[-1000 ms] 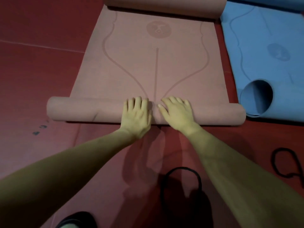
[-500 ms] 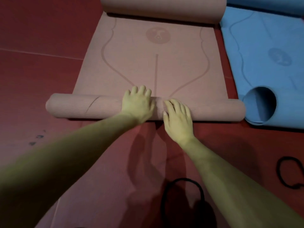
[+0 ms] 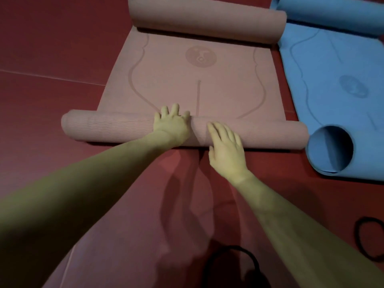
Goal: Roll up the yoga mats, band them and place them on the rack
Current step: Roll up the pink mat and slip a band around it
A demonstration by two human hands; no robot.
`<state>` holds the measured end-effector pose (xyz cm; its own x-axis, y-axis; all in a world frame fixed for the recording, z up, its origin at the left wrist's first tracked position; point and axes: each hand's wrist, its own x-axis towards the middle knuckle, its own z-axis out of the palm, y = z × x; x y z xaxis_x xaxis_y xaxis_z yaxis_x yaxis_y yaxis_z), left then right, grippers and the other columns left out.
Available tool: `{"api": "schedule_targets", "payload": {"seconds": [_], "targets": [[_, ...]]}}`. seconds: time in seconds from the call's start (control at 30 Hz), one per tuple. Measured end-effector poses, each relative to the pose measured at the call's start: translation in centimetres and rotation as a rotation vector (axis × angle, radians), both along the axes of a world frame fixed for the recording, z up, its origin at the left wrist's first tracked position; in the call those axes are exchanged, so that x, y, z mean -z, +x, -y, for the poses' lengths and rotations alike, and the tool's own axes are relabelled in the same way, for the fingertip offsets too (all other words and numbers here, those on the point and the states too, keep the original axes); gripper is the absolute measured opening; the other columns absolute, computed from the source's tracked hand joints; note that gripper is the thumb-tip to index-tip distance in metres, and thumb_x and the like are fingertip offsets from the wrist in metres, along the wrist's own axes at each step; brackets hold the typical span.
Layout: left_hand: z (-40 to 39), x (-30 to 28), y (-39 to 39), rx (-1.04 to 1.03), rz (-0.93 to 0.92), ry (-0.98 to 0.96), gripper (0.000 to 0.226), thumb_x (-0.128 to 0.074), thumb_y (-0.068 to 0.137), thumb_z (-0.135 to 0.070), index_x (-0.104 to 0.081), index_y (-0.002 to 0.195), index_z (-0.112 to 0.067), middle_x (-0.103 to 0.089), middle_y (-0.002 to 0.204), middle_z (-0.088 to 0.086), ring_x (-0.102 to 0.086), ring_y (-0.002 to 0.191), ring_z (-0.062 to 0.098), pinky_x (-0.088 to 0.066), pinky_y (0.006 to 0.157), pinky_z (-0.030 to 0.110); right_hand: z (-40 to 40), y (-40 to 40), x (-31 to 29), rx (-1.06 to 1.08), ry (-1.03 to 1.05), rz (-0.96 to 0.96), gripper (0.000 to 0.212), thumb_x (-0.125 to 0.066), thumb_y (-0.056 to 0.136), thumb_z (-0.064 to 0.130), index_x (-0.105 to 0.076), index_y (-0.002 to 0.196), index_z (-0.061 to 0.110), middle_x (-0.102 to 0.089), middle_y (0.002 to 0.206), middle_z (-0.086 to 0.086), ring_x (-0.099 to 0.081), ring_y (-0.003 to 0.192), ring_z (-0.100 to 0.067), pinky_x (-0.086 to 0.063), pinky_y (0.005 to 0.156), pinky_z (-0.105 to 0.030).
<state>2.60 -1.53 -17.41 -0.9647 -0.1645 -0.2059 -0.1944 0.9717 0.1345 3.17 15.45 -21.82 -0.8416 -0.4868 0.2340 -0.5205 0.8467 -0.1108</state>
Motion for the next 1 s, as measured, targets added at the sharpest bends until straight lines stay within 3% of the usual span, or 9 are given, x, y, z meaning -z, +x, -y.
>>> {"api": "schedule_targets", "payload": {"seconds": [0.13,0.23,0.3,0.37,0.53,0.73,1.0], "targets": [[-0.5,0.4,0.5,0.063,-0.209,0.058,0.051,-0.051,0.085,-0.031,-0.043,0.133,-0.014,-0.044,0.134,0.009,-0.038,0.125,0.031,-0.03,0.102,0.041,1.0,-2.4,-0.9,-0.011,0.111,0.106,0.09,-0.066,0.067,0.009,-0.028,0.148,0.01,-0.032,0.153,-0.006,-0.024,0.143,-0.023,-0.012,0.118,-0.035],[0.3,0.9,-0.1,0.176,-0.042,-0.039,0.086,-0.064,0.077,-0.036,-0.019,0.147,-0.015,-0.025,0.151,0.009,-0.018,0.142,0.029,-0.013,0.116,0.041,1.9,-4.9,-1.7,-0.017,0.219,0.18,0.095,-0.065,0.071,0.014,-0.015,0.151,0.013,-0.02,0.156,-0.002,-0.012,0.146,-0.019,-0.002,0.119,-0.032],[0.9,0.9,-1.7,0.192,0.055,-0.103,0.099,-0.068,0.074,-0.034,-0.008,0.15,-0.015,-0.017,0.155,0.009,-0.009,0.146,0.029,-0.007,0.119,0.042,2.6,-6.5,-2.1,-0.023,0.286,0.21,0.098,-0.069,0.07,0.018,-0.013,0.15,0.012,-0.02,0.155,-0.004,-0.013,0.145,-0.021,-0.004,0.12,-0.035],[1.2,1.0,-3.5,0.184,0.108,-0.137,0.102,-0.071,0.073,-0.032,-0.007,0.15,-0.016,-0.021,0.153,0.009,-0.011,0.145,0.03,-0.01,0.119,0.043,3.3,-8.1,-2.2,-0.029,0.354,0.229,0.1,-0.073,0.069,0.021,-0.015,0.148,0.01,-0.024,0.152,-0.006,-0.019,0.143,-0.023,-0.009,0.119,-0.037],[1.8,1.0,-7.1,0.172,0.217,-0.22,0.106,-0.087,0.058,-0.036,-0.022,0.141,-0.024,-0.041,0.138,0.002,-0.039,0.13,0.032,-0.029,0.108,0.048,4.5,-11.1,-2.6,-0.015,0.451,0.277,0.114,-0.087,0.056,0.042,-0.02,0.143,0.012,-0.04,0.139,-0.01,-0.037,0.131,-0.027,-0.027,0.109,-0.04],[2.1,1.2,-7.0,0.263,0.136,-0.313,0.093,-0.083,0.057,-0.044,-0.031,0.131,-0.021,-0.049,0.126,0.003,-0.05,0.115,0.031,-0.04,0.088,0.039,4.5,-10.6,-1.9,0.01,0.405,0.231,0.082,-0.08,0.063,0.034,-0.037,0.128,0.012,-0.047,0.131,-0.009,-0.044,0.123,-0.027,-0.029,0.106,-0.044],[1.2,0.9,-2.2,0.34,0.083,-0.339,0.082,-0.077,0.064,-0.047,-0.034,0.128,-0.018,-0.051,0.121,0.002,-0.052,0.11,0.029,-0.04,0.08,0.037,3.4,-5.9,-2.3,-0.022,0.442,0.227,0.077,-0.077,0.067,0.035,-0.038,0.128,0.01,-0.051,0.128,-0.01,-0.048,0.119,-0.028,-0.031,0.106,-0.046]]}}
